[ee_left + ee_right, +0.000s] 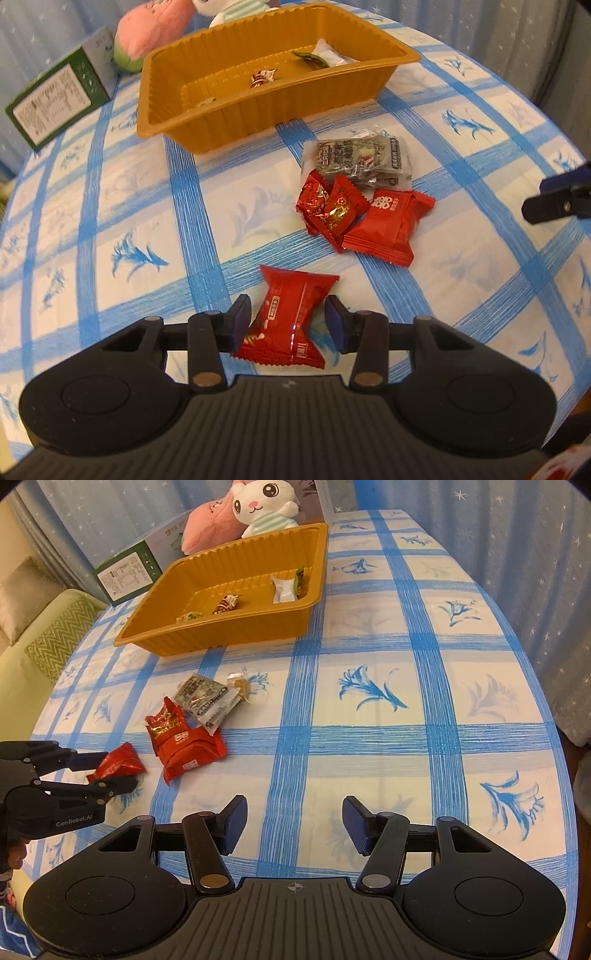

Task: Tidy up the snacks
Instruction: 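Move the left gripper to the red square candy packet and grasp it, then grasp the clear seaweed snack packet with the right gripper while the left holds the red packet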

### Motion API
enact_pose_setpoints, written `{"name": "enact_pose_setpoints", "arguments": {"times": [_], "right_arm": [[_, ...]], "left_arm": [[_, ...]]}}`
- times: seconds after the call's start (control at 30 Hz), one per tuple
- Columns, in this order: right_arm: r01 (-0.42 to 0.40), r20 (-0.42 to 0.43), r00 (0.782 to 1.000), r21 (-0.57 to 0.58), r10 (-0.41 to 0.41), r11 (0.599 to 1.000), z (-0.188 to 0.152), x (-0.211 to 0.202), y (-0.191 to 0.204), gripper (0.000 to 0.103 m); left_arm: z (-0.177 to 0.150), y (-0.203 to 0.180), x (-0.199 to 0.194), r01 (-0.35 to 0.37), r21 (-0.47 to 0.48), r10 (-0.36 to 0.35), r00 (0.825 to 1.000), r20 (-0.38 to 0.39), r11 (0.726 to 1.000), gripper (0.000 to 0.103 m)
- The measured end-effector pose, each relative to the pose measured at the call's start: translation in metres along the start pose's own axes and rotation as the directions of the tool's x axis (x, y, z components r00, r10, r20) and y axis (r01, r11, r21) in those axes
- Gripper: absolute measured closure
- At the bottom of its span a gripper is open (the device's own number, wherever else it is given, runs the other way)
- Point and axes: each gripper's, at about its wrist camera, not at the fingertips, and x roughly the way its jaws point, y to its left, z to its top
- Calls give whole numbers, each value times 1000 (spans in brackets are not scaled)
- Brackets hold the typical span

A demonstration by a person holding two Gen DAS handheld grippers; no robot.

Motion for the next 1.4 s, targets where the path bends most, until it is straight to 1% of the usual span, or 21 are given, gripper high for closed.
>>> {"name": "enact_pose_setpoints", "arguments": {"times": [0.07,0.1,0.13,0.2,0.27,0.37,0.5,0.67,0.8,0.87,0.93,1.0,1.1,1.4], "right_arm": [[-1,-1,1000,0,1,1000,1,1,0,46],[-1,-1,1000,-1,1,1000,1,1,1,46],[-2,-1,1000,-1,2,1000,1,1,0,46],[-6,0,1000,-5,6,1000,2,2,2,46],[-13,-1,1000,-14,13,1000,3,4,5,46],[-30,1,1000,-40,30,999,7,8,11,46],[-80,24,996,-112,83,990,13,12,20,46],[-133,45,988,-243,149,961,31,21,33,46],[-149,58,982,-344,179,927,45,29,44,46],[-158,56,980,-376,193,913,52,34,49,48],[-167,48,978,-404,203,899,58,40,53,56],[-167,37,979,-432,203,886,63,47,58,59],[-162,25,980,-466,196,870,69,57,63,61],[-175,-32,982,-538,187,824,77,83,73,62]], "left_arm": [[0,4,1,18,-32,-18,1000,-2,999,64],[0,6,1,28,-48,-28,1000,-1,998,71],[0,8,1,42,-67,-42,999,0,997,75],[0,10,0,44,-88,-44,999,5,995,76],[-1,10,-1,31,-92,-30,999,16,995,78],[-3,14,-5,22,-121,-19,999,29,992,79],[-4,24,-13,-1,-167,9,999,47,986,79],[-4,41,-22,-46,-230,59,997,48,972,79],[-8,56,-27,-78,-279,95,994,47,957,79],[-10,63,-30,-94,-301,113,993,46,949,79],[-13,70,-33,-104,-319,124,991,43,942,79],[-16,75,-34,-117,-334,137,990,39,935,79],[-20,82,-36,-128,-354,149,988,35,926,79],[-24,90,-37,-141,-379,161,987,22,915,79]]}}
